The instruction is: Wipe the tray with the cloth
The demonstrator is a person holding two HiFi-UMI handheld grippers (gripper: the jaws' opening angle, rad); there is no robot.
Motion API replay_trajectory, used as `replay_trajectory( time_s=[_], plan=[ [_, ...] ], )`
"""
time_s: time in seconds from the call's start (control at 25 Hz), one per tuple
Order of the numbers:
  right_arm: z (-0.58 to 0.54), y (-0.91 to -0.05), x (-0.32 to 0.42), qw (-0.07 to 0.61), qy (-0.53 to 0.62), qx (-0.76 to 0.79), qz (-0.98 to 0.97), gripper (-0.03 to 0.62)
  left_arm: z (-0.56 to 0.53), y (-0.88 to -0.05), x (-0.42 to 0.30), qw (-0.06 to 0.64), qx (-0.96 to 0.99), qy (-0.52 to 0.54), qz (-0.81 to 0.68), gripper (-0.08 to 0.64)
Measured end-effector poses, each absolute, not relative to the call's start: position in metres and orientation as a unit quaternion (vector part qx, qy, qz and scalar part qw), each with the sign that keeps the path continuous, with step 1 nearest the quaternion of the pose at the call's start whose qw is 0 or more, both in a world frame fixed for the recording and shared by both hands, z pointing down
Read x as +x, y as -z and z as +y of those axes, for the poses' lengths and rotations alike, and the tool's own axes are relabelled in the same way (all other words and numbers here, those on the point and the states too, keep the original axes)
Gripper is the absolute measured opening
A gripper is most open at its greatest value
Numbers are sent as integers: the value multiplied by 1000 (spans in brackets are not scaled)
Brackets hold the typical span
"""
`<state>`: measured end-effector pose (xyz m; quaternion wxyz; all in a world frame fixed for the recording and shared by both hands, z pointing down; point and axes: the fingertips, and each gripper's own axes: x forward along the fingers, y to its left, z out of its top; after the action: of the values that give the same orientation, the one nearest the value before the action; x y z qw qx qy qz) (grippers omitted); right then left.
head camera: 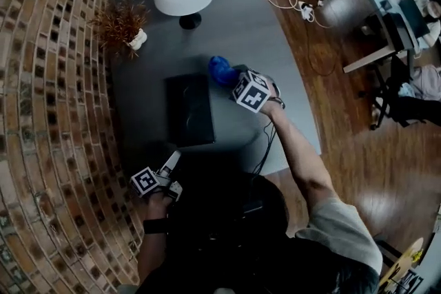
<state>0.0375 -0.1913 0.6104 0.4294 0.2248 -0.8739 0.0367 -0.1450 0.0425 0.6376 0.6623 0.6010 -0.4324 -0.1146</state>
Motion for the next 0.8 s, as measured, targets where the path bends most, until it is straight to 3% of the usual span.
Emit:
replay_trajectory(
  time_s=[0.08,0.2,0.32,0.44,0.64,0.8],
  plan=[
    [-235,-602,-2,414,-31,221,-882,169,43,-642,-130,687,594,128,-399,212],
    [-260,-625,-49,467,-24,162,-869,169,30,-641,-125,676,600,154,-398,212],
    [-255,-656,-56,504,-120,87,-851,155,22,-640,-128,667,596,176,-411,229],
    [-241,-655,-54,478,-221,31,-849,147,10,-641,-150,652,579,207,-444,229],
    [-197,-658,-13,453,-296,26,-841,149,-37,-648,-208,606,581,208,-501,230],
    [-129,-657,11,385,-361,34,-849,152,-104,-645,-241,580,591,203,-522,230]
  ],
)
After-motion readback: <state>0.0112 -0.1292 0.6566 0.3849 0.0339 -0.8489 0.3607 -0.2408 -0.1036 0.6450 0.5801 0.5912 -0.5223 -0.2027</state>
